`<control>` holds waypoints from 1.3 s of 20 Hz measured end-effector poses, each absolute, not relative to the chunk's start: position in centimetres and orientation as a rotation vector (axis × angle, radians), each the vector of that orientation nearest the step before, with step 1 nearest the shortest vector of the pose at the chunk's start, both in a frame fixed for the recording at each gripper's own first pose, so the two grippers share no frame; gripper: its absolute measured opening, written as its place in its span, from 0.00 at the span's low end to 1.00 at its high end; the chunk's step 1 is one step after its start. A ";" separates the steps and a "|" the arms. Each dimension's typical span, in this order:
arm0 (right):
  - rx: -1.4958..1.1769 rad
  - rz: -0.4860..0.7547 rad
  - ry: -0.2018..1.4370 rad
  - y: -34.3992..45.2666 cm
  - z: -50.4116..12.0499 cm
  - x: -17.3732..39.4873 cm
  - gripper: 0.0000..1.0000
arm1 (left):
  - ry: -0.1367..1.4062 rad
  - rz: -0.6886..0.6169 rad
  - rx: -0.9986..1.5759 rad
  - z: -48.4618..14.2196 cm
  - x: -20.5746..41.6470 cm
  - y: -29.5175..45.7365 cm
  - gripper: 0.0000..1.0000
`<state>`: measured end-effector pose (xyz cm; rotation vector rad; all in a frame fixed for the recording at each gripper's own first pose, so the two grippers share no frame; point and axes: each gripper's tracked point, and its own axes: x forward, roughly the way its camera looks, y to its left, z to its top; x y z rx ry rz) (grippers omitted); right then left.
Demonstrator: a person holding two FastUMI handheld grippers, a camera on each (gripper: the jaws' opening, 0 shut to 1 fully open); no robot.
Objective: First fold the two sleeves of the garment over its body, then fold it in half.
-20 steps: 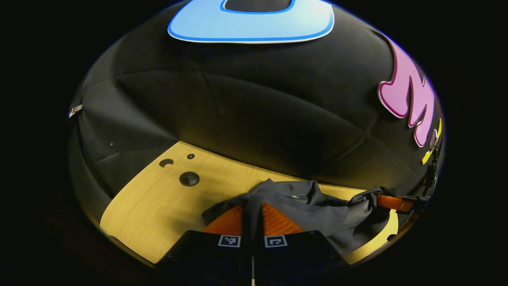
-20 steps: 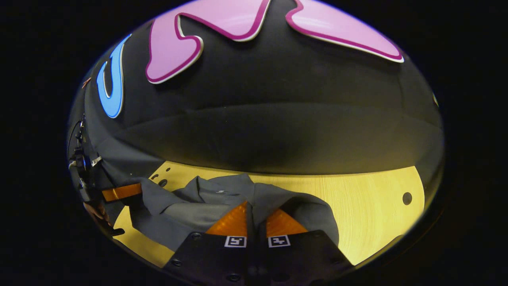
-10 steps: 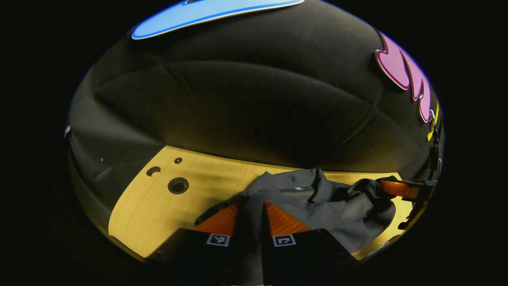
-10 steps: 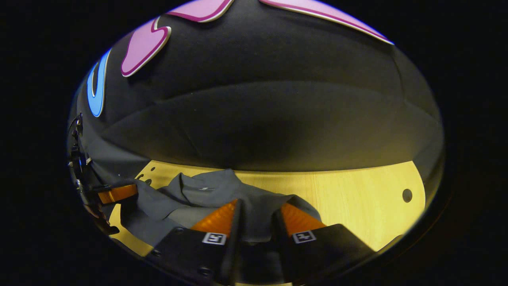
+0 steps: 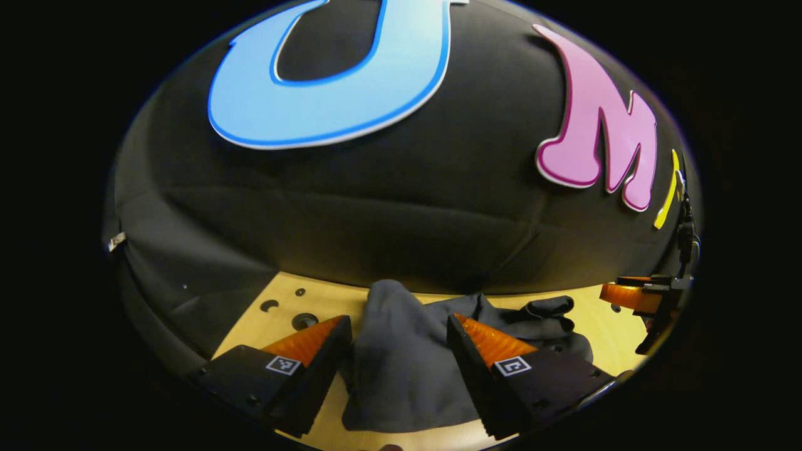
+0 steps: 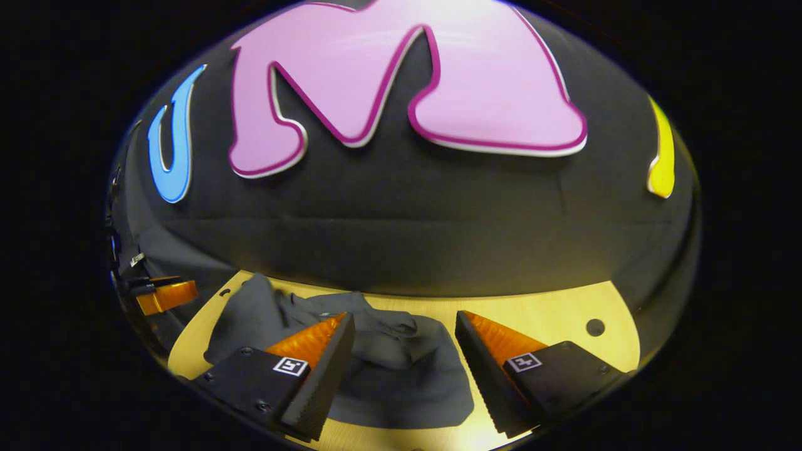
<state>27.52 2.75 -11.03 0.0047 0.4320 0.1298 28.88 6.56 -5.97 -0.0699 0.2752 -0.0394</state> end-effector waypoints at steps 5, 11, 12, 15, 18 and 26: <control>-0.031 0.118 0.332 3.4 -5.3 21.9 0.99 | 0.151 -0.036 -0.086 0.5 21.7 7.4 0.96; -0.034 0.106 0.259 4.3 -0.2 13.1 0.98 | 0.069 -0.033 -0.139 4.1 11.6 8.2 0.96; -0.036 0.107 0.254 4.6 0.1 11.5 0.98 | 0.063 -0.025 -0.146 4.1 10.2 8.4 0.96; -0.048 0.123 0.262 5.5 0.2 7.5 0.99 | 0.043 -0.037 -0.112 3.7 6.1 8.7 0.96; -0.043 0.147 0.274 6.3 0.5 3.3 0.99 | 0.032 -0.043 -0.072 2.6 2.1 8.7 0.96; 0.040 0.122 0.134 6.3 1.8 -5.4 0.98 | -0.016 -0.058 -0.120 1.2 -7.2 7.3 0.96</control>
